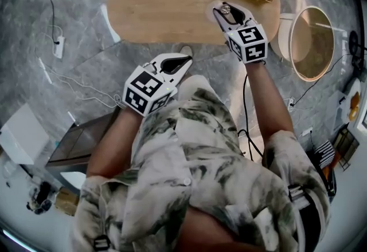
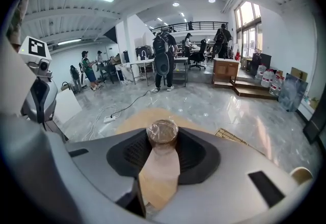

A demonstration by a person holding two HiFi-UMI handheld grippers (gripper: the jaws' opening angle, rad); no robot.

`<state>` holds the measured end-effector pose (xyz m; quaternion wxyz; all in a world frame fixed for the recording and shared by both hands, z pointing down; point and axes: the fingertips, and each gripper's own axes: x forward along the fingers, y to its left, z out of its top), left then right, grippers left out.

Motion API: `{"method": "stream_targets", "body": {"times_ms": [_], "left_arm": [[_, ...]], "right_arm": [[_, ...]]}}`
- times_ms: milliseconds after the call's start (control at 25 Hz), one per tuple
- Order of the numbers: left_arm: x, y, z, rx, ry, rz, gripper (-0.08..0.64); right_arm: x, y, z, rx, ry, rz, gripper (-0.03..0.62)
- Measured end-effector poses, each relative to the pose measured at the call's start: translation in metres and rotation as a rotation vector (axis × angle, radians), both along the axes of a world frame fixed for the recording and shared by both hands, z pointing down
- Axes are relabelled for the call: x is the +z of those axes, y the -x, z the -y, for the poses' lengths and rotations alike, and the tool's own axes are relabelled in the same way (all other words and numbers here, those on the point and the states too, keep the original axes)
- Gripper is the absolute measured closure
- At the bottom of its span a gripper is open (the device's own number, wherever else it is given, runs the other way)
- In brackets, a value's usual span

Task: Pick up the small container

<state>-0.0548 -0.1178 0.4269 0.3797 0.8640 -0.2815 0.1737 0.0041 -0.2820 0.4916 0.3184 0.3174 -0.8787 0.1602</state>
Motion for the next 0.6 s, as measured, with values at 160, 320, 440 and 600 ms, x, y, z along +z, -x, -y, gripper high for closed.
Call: {"method": "stream_targets", "body": {"times_ms": [160, 320, 440, 600], "left_arm": [[0.005, 0.006, 0.004, -0.029, 0.01, 0.006, 0.538], [0.006, 0.01, 0.006, -0.057, 0.018, 0.005, 0.538], [0.008, 0.013, 0.006, -0.073, 0.021, 0.003, 0.538], [0.012, 0.023, 0.01, -0.091, 0.024, 0.006, 0.538]], "right_arm": [[0.008, 0.009, 0.007, -0.025, 0.005, 0.002, 0.436], [0.016, 0.018, 0.01, -0.054, 0.014, -0.002, 0.436], [0.022, 0.023, 0.011, -0.071, 0.02, -0.008, 0.436], [0.032, 0.033, 0.017, -0.087, 0.022, -0.018, 0.436]]}}
